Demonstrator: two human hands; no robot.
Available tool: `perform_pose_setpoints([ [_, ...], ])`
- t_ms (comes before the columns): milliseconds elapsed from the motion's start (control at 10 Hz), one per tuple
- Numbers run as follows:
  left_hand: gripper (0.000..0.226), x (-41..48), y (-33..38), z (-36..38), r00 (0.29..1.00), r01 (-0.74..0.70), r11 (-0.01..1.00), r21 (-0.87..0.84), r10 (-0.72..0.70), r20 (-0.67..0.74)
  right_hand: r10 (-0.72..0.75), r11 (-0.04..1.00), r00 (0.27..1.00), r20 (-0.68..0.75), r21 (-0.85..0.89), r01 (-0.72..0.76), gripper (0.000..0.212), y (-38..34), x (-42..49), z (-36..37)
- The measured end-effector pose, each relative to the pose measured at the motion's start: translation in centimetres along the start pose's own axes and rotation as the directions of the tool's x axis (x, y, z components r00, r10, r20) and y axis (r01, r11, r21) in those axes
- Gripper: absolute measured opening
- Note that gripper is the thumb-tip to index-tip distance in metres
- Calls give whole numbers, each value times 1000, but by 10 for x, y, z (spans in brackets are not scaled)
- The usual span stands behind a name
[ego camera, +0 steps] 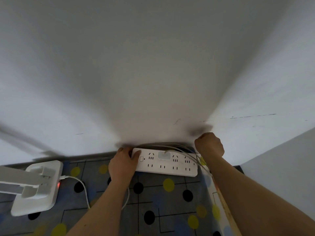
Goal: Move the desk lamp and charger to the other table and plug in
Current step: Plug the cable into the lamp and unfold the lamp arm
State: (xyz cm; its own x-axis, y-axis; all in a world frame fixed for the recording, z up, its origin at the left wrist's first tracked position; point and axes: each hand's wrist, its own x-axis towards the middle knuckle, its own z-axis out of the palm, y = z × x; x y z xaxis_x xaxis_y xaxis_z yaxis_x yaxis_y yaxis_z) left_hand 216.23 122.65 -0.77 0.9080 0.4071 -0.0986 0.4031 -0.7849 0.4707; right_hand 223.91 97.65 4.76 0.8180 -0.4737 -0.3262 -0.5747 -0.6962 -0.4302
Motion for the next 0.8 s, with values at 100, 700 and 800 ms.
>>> perform_pose_setpoints([
  [100,32,0,3,0,1000,23,1000,21,-23,2,-1,991,998,64,-131,10,12,10,-4,2],
  [700,30,1,18,8,983,183,978,-103,-183,9,35,934,964,265,334,-125,9,-3,13,6],
  [800,33,1,15,3,987,154,987,-41,-152,44,30,963,971,236,253,-92,16,-2,10,7],
])
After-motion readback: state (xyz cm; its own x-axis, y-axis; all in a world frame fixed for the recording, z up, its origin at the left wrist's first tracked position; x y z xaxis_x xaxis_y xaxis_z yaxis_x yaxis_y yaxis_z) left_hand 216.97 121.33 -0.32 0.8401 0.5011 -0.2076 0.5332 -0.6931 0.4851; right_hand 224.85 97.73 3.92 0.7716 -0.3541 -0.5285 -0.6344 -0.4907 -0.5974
